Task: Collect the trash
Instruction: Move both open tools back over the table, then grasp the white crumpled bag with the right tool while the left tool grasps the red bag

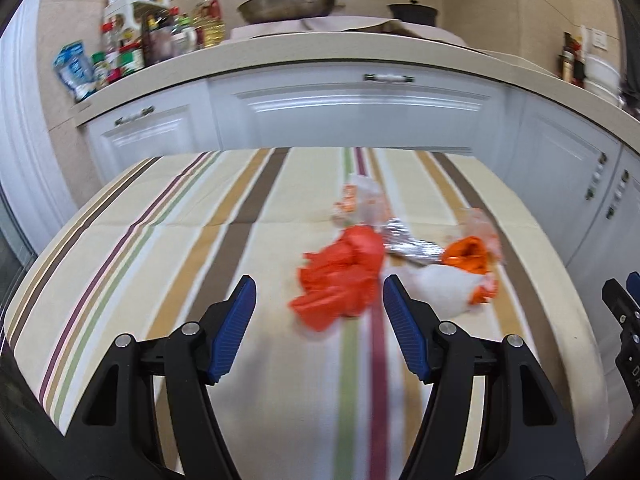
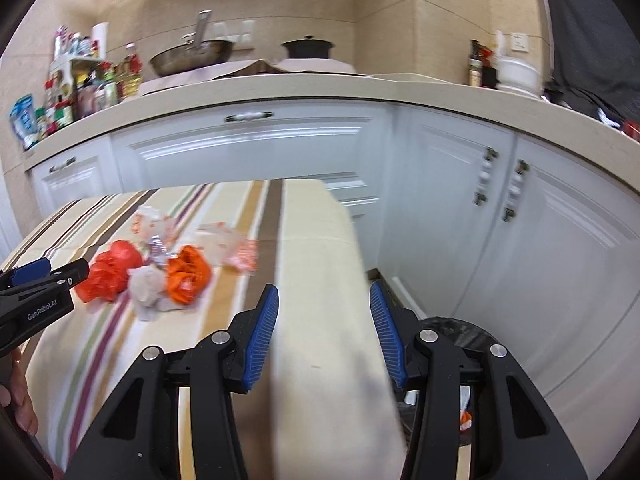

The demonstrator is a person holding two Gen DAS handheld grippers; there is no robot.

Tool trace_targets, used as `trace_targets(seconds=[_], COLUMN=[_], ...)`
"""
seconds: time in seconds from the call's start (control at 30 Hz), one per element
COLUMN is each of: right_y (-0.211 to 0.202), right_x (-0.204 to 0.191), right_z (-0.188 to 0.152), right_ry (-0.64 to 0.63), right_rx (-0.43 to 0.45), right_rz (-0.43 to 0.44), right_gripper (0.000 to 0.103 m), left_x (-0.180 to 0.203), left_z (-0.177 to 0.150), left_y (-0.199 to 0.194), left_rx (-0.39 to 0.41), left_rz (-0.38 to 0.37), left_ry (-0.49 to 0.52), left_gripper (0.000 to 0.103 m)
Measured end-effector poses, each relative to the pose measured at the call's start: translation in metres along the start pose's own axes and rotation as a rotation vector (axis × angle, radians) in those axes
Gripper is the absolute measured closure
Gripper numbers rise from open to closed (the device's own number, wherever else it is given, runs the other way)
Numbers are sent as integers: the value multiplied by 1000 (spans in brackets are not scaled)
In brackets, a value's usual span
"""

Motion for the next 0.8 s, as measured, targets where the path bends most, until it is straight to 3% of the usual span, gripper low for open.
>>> trace_targets(seconds=[0.4,0.8], right_y=[25,54], right_x=[-83,-143], right_z=[15,10], right_ry=[-81,-150], right_rx=[-21,-89], right_rz=[114,189], right_gripper=[55,50], left_x=[-60,-85], left_z=[2,1], left_y=[24,42], left_rx=[-26,-56], left_rz=[53,65], left_ry=[-60,-98], left_gripper=[37,37])
Point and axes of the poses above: each gripper's, at about its wrist camera, not at the fingertips, and y roughly the way its jaws point, x to its right, z to its top, the point moved 10 cm from there along y, roughly the way its jaws point, and after that the axes turned 5 degrees about z, right-handed, at the moved point
